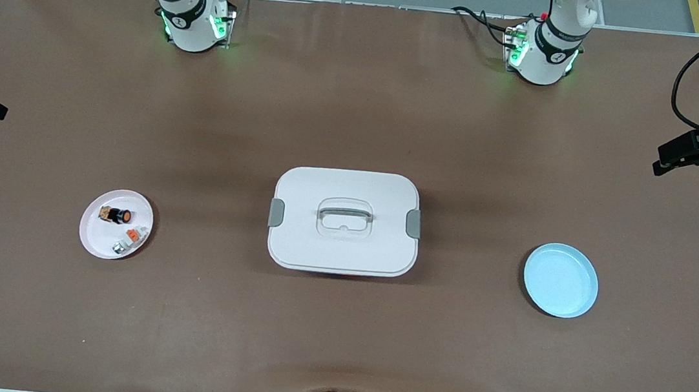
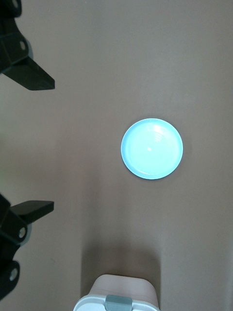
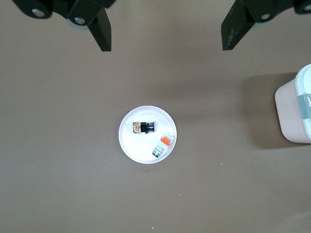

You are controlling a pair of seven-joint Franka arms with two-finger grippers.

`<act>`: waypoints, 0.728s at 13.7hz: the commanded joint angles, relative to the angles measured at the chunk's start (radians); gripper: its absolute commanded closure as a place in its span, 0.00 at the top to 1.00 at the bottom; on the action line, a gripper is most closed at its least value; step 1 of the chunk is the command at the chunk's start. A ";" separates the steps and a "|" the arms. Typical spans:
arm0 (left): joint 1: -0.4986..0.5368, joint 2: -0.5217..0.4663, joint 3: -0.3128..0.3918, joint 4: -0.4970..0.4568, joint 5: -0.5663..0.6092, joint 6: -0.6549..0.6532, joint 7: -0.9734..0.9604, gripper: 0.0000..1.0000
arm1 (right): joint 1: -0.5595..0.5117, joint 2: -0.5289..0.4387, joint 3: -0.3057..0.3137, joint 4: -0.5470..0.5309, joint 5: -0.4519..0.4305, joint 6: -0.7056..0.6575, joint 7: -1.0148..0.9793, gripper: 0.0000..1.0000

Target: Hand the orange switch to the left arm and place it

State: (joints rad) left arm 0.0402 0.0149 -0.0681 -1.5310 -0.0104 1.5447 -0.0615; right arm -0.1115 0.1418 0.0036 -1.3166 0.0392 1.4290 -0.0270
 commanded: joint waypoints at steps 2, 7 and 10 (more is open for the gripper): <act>0.007 0.008 -0.002 0.009 -0.006 -0.014 0.018 1.00 | -0.013 -0.004 0.003 0.007 -0.007 -0.001 -0.008 1.00; 0.004 0.008 -0.001 -0.003 -0.005 -0.017 0.025 1.00 | -0.022 -0.002 0.000 0.008 -0.018 0.005 0.001 1.00; 0.006 0.017 -0.001 -0.015 -0.011 -0.041 0.025 1.00 | -0.036 0.004 0.000 0.008 -0.016 0.008 -0.005 1.00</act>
State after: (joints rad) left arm 0.0404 0.0262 -0.0680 -1.5417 -0.0104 1.5305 -0.0614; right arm -0.1270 0.1420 -0.0052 -1.3166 0.0327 1.4384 -0.0267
